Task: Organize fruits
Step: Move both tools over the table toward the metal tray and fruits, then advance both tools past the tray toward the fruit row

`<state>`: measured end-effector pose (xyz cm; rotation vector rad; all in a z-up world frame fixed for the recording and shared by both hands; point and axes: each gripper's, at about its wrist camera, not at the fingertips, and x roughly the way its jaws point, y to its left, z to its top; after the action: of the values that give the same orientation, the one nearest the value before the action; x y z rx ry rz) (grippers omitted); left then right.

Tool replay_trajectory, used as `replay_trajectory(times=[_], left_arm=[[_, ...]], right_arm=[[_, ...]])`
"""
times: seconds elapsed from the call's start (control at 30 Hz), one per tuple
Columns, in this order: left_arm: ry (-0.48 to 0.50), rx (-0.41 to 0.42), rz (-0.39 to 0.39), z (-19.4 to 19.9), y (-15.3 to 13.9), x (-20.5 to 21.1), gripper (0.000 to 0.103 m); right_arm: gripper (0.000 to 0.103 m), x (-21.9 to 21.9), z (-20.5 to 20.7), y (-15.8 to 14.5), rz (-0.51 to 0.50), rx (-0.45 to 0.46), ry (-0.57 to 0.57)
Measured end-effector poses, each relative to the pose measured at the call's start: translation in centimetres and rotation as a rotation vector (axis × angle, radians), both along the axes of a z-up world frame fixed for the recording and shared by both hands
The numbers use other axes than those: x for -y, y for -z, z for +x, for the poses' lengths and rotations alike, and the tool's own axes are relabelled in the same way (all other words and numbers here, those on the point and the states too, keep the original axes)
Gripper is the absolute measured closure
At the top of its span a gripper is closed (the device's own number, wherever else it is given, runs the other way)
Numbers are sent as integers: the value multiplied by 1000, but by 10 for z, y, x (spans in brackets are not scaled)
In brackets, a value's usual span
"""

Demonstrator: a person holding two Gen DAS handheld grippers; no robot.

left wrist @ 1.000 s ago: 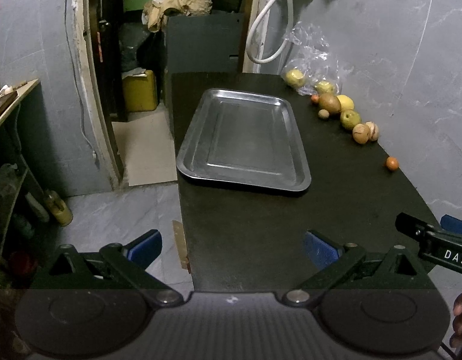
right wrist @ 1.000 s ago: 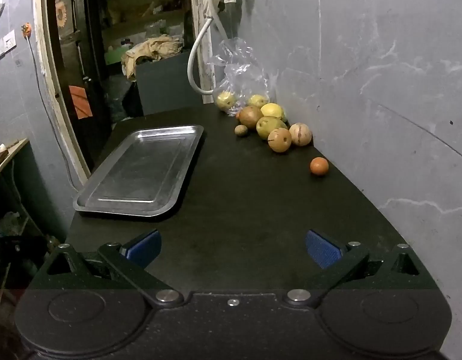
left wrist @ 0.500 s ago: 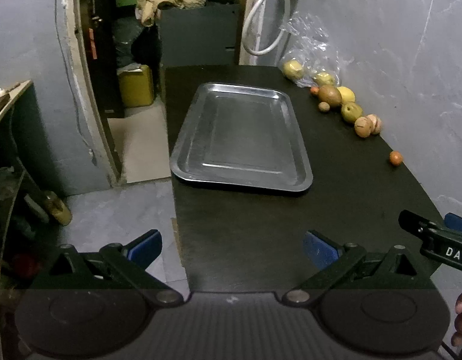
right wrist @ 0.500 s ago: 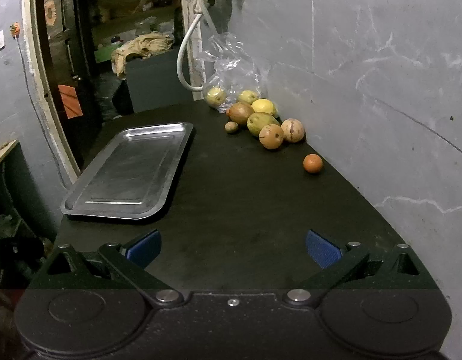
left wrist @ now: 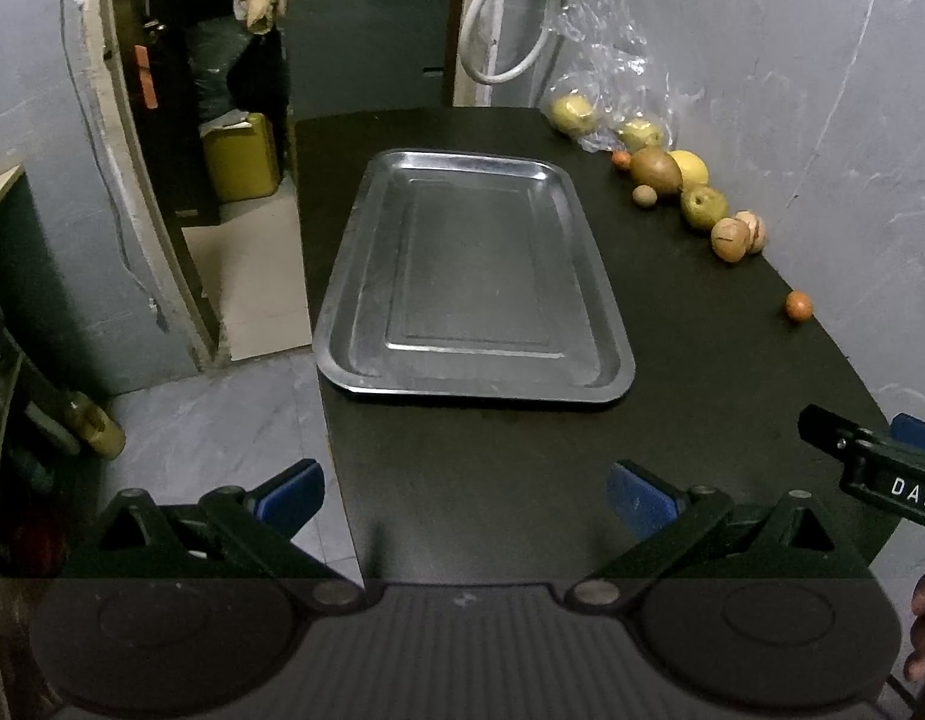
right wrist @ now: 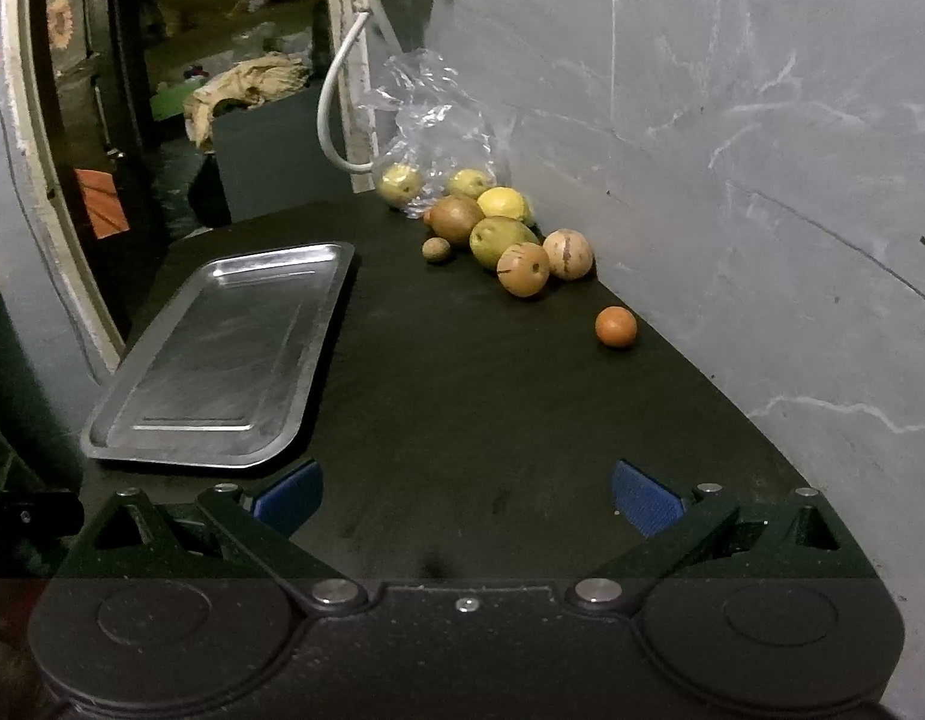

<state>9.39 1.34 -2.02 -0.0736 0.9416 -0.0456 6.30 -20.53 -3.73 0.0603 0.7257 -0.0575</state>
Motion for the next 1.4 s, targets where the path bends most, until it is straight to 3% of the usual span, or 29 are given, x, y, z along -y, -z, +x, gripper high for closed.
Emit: replay_trajectory(times=[0.2, 0.53, 0.9, 1.4], left_arm=[[42, -15, -1, 21, 6, -9, 1], [109, -48, -72, 51, 17, -40, 1], [110, -85, -226, 79, 28, -75, 1], [179, -24, -327, 113, 26, -63, 1]], right_arm=[[1, -12, 17, 2, -24, -16, 23], [1, -44, 53, 5, -59, -48, 42], [1, -72, 70, 0, -98, -82, 80], [1, -61, 73, -11, -163, -92, 189]])
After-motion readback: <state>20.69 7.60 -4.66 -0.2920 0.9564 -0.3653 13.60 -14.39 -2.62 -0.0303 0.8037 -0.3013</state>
